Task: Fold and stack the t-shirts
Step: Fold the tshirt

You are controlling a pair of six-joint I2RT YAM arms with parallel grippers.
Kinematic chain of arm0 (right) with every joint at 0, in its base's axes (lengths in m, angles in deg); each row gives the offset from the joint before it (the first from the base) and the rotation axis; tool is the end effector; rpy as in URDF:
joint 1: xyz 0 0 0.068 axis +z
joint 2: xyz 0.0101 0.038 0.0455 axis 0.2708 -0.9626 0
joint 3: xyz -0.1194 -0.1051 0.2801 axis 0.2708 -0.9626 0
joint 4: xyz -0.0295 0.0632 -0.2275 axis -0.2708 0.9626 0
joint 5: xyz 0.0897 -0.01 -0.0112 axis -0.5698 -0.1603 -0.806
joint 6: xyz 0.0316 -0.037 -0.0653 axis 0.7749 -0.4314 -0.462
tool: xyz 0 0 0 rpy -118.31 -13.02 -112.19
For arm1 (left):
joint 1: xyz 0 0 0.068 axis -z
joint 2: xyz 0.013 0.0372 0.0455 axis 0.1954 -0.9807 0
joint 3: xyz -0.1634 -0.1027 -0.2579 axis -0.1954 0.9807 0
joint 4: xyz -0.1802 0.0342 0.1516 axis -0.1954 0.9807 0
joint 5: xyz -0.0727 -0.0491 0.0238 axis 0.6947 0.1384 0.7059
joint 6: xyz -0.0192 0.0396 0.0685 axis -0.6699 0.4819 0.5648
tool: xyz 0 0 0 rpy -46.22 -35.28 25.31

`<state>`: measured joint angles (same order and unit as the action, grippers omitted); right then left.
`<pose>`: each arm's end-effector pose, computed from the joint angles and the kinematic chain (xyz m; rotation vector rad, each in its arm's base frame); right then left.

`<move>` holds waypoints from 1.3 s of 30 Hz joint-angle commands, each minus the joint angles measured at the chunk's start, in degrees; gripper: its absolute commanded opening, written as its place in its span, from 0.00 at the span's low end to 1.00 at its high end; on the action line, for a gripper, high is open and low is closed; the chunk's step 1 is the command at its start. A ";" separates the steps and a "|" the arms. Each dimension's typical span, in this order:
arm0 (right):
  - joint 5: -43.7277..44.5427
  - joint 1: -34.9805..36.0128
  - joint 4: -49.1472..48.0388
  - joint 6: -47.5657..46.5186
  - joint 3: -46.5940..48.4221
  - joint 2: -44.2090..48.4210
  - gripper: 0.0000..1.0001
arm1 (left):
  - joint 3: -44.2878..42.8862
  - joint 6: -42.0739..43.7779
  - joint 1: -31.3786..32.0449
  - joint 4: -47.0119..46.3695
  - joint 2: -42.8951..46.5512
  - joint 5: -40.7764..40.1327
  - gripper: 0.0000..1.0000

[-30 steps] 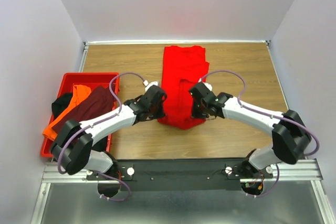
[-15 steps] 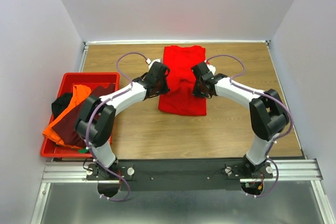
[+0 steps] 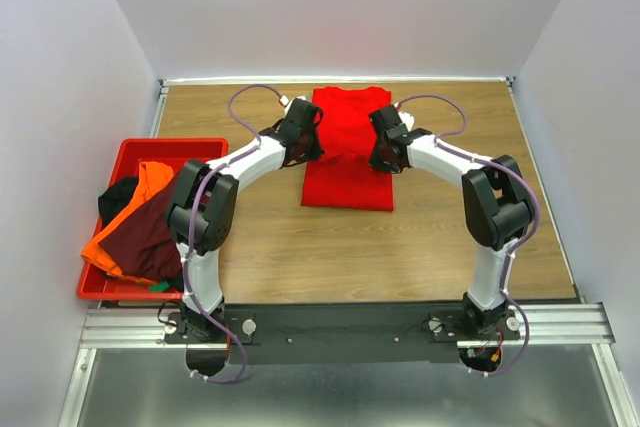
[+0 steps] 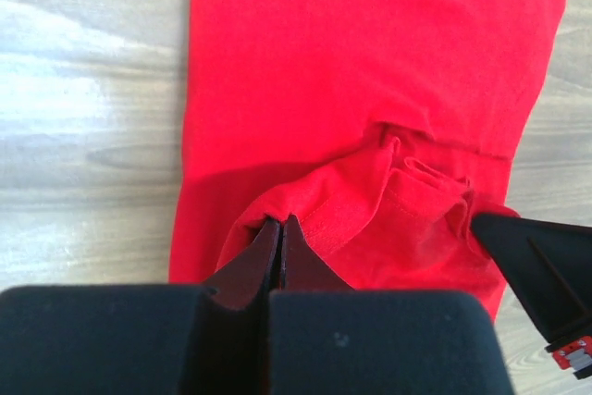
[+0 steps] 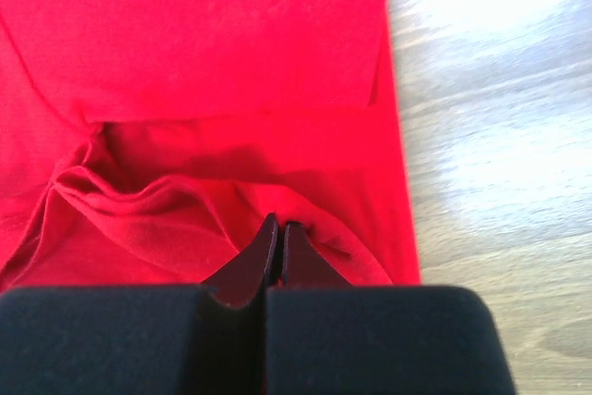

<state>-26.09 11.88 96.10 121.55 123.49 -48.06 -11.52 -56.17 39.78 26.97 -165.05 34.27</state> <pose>0.3863 0.1844 0.2193 0.3898 2.5104 0.1962 0.3958 -0.2111 0.2460 -0.3054 2.4110 -0.5216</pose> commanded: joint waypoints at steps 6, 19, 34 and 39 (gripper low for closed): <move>-0.82 -2.72 -2.06 -0.71 1.70 -0.75 0.00 | -3.55 2.67 -1.53 0.29 -2.74 1.62 0.00; -4.16 -4.39 -3.38 -1.77 2.14 -2.07 0.14 | -3.82 5.13 -3.20 -2.78 -4.77 6.19 0.11; -3.28 -4.83 -3.46 -5.99 0.12 6.10 0.64 | 2.23 6.36 -5.13 -3.23 5.42 3.82 0.53; -3.72 -1.32 -3.46 -6.69 -0.41 4.18 0.54 | 3.39 5.57 -3.82 -3.05 5.08 4.78 0.13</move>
<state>-29.52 7.97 92.78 116.39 124.39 -43.06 -9.31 -50.35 34.97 23.54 -159.93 39.27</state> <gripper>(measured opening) 0.568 0.215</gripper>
